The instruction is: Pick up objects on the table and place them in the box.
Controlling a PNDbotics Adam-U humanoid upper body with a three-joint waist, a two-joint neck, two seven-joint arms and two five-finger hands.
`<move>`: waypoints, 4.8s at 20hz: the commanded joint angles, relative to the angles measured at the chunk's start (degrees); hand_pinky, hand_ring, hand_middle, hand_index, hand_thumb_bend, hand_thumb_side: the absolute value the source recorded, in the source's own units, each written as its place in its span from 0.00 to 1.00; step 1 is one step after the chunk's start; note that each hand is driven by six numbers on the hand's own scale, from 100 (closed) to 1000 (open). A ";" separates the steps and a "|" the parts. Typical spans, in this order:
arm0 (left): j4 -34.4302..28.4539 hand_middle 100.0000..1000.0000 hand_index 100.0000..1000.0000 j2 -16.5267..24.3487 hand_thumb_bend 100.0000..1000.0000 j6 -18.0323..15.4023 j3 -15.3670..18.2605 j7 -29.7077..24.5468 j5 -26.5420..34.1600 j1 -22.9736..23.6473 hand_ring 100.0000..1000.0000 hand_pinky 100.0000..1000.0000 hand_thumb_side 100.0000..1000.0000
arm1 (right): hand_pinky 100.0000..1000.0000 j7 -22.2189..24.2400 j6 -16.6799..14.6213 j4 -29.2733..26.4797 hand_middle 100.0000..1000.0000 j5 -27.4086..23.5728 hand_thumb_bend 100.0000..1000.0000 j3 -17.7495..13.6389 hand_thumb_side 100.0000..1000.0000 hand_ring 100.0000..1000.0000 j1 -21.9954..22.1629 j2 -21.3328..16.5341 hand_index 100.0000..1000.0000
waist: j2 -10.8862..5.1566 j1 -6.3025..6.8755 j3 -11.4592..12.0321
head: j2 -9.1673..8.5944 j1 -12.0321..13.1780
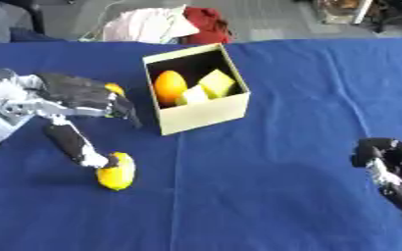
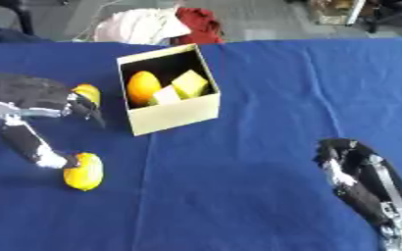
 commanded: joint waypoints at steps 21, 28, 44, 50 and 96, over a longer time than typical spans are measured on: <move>3.09 0.48 0.66 -0.78 0.36 -3.57 -1.34 2.04 -9.77 2.61 0.45 0.57 0.21 | 0.60 -0.07 -0.11 -0.86 0.54 0.23 0.00 -0.57 0.38 0.58 -0.70 -0.95 0.66 | -1.00 0.56 -0.16 | -0.46 -0.53; -0.73 0.42 0.61 -0.14 0.29 -1.11 2.50 6.71 -7.01 -0.31 0.40 0.55 0.20 | 0.60 -0.23 -0.07 -0.71 0.54 0.21 0.00 -0.67 0.39 0.58 -0.55 -1.03 0.66 | -1.13 0.61 -0.12 | -0.36 -0.88; 30.97 0.47 0.68 -16.45 0.33 0.50 3.57 19.29 -21.55 -26.05 0.47 0.63 0.17 | 0.60 0.63 0.10 -0.63 0.54 -0.58 0.00 0.38 0.41 0.58 -0.47 -0.65 0.66 | -1.56 0.14 -2.54 | 0.01 0.51; 39.00 0.69 0.86 -21.06 0.34 0.67 5.02 29.72 -27.25 -28.85 0.68 0.75 0.17 | 0.60 1.02 0.27 -0.66 0.54 -1.04 0.00 0.86 0.42 0.58 -0.68 -0.52 0.66 | -1.33 -0.11 -3.17 | 0.16 0.71; 47.96 0.59 0.75 -14.66 0.35 2.53 9.75 17.21 -28.79 -19.03 0.57 0.69 0.23 | 0.60 0.66 0.23 -0.52 0.54 -0.44 0.00 0.28 0.41 0.58 -0.59 -0.92 0.66 | -1.21 -0.01 -1.05 | -0.08 -1.25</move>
